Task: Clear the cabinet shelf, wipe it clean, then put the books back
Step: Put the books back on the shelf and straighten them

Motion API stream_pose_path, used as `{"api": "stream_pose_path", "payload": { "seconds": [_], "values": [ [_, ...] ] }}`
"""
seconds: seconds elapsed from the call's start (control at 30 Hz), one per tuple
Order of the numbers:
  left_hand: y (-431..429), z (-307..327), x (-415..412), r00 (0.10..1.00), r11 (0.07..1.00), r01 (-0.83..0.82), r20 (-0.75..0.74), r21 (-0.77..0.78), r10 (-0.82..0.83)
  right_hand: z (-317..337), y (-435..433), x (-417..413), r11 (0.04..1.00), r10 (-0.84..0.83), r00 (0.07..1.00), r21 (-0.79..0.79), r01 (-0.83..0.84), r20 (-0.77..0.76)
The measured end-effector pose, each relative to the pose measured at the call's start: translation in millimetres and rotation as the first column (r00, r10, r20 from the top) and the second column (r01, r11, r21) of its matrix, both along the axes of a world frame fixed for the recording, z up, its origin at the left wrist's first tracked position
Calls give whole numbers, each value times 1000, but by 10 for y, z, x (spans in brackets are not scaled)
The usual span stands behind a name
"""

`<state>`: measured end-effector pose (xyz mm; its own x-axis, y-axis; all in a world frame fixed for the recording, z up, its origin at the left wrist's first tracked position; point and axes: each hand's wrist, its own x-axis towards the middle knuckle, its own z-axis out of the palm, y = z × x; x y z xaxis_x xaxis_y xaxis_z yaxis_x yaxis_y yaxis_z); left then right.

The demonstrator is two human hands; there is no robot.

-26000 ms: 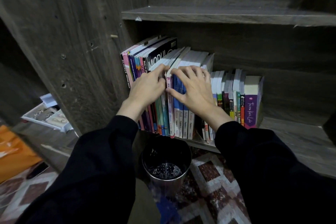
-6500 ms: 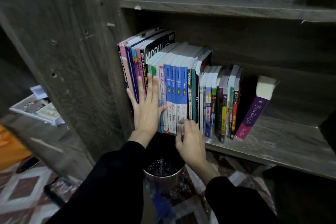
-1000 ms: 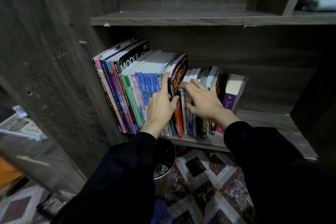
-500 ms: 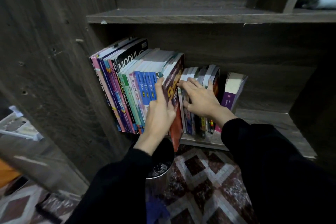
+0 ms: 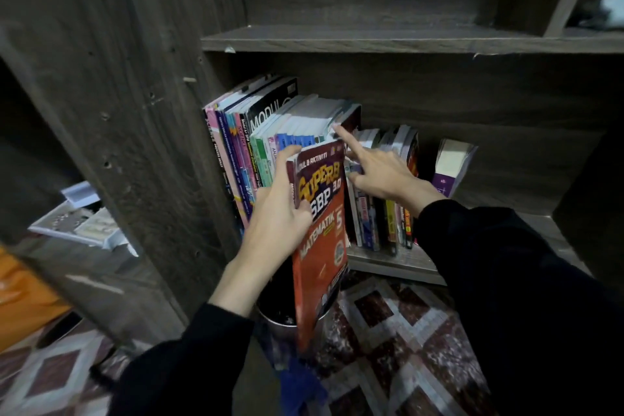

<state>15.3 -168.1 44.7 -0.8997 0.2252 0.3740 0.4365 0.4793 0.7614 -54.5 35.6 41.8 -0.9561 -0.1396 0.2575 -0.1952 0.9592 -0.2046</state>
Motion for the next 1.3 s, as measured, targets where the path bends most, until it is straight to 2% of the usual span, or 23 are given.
{"api": "stream_pose_path", "payload": {
  "seconds": [0.1, 0.2, 0.5, 0.77, 0.97, 1.13, 1.3],
  "values": [
    [-165, 178, 151, 1000, 998, -9, -24, -63, 8, -10, -9, -50, 999, 5, 1000, 53, -5, -2],
    [-184, 234, 214, 999, 995, -7, -37, -102, 4, -46, -19, -38, 1000, -5, 1000, 10, 5, 7],
    [-118, 345, 185, 995, 997, -52, -84, -65, 46, -112, 160, 154, 995, -69, 997, -79, 67, -25],
    [320, 516, -94, 982, 998, 39, -186, -42, -46, -157, 230, 199, 993, -48, 998, -113, 44, -31],
    [673, 200, -521, 975, 1000, 17, -222, -13, -20, -181, 200, 147, 995, -34, 998, -98, 28, -57],
    [808, -288, -595, 992, 997, -62, -117, -45, 57, -210, 165, 101, 995, -18, 997, -97, 11, -69],
    [753, -392, -665, 993, 990, -99, -68, -98, 93, -195, 128, 87, 996, -21, 998, -89, 16, -56]
  ]
}}
